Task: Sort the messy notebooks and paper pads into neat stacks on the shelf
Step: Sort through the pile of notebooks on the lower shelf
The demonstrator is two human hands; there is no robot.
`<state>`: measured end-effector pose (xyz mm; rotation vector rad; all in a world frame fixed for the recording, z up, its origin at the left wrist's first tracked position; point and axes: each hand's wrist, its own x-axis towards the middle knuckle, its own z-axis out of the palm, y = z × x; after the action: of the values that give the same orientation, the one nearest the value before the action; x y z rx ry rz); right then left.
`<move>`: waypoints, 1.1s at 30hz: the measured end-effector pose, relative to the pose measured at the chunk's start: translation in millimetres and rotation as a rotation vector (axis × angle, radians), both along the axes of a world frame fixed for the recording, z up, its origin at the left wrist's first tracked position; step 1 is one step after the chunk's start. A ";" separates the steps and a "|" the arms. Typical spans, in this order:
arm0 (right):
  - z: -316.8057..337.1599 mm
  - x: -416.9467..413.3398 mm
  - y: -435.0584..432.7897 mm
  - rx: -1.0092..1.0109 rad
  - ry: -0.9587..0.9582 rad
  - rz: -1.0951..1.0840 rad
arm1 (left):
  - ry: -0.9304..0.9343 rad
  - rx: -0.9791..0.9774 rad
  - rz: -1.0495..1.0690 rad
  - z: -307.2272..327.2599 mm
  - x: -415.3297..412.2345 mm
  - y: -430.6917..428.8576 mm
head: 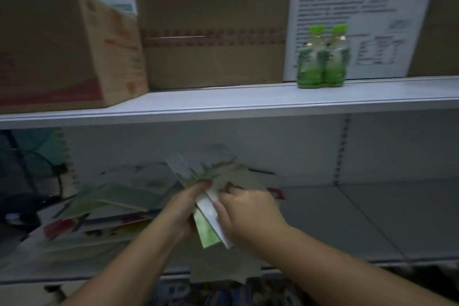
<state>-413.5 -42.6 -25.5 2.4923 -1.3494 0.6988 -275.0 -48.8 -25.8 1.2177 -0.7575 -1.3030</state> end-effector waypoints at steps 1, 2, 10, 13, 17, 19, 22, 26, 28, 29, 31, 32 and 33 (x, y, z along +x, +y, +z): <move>-1.0 -27.9 -1.8 0.021 -0.033 -0.014 | -0.034 0.014 -0.031 -2.5 -20.5 -2.7; -0.6 -59.4 -6.3 0.082 -0.098 -0.025 | -0.057 0.025 -0.079 -4.6 -42.6 -4.6; -57.4 -318.8 -1.3 0.777 -1.117 -0.121 | -0.112 0.077 -0.501 -38.8 -250.7 -9.7; -76.6 -378.8 2.2 0.761 -1.298 -0.231 | -0.070 0.108 -0.548 -47.7 -328.8 -22.0; -83.8 -439.8 -5.1 0.818 -1.443 -0.328 | 0.014 0.215 -0.519 -61.7 -404.7 -51.1; -84.5 -465.8 -8.3 0.797 -1.456 -0.368 | 0.006 0.239 -0.530 -67.4 -435.9 -65.2; -87.8 -509.9 -17.8 0.734 -1.484 -0.414 | 0.060 0.246 -0.615 -68.1 -480.4 -84.7; -90.0 -566.5 -39.9 0.646 -1.527 -0.551 | 0.165 0.265 -0.775 -68.9 -538.4 -122.0; -89.7 -595.0 -52.5 0.626 -1.515 -0.608 | 0.135 0.259 -0.802 -71.1 -570.3 -144.3; -90.9 -609.9 -59.3 0.616 -1.519 -0.617 | 0.108 0.262 -0.799 -71.8 -586.0 -153.1; -87.8 -636.0 -72.0 0.574 -1.563 -0.642 | 0.088 0.237 -0.783 -68.9 -617.6 -165.7; -84.1 -646.6 -77.0 0.546 -1.585 -0.667 | 0.080 0.217 -0.775 -69.2 -632.7 -169.6; -82.3 -657.6 -81.4 0.522 -1.588 -0.687 | 0.095 0.177 -0.785 -74.1 -648.6 -174.6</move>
<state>-1071.1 -123.9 -107.8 1.0440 -2.8044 2.4997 -923.6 -223.4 -99.9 1.0094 -1.1270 -2.0852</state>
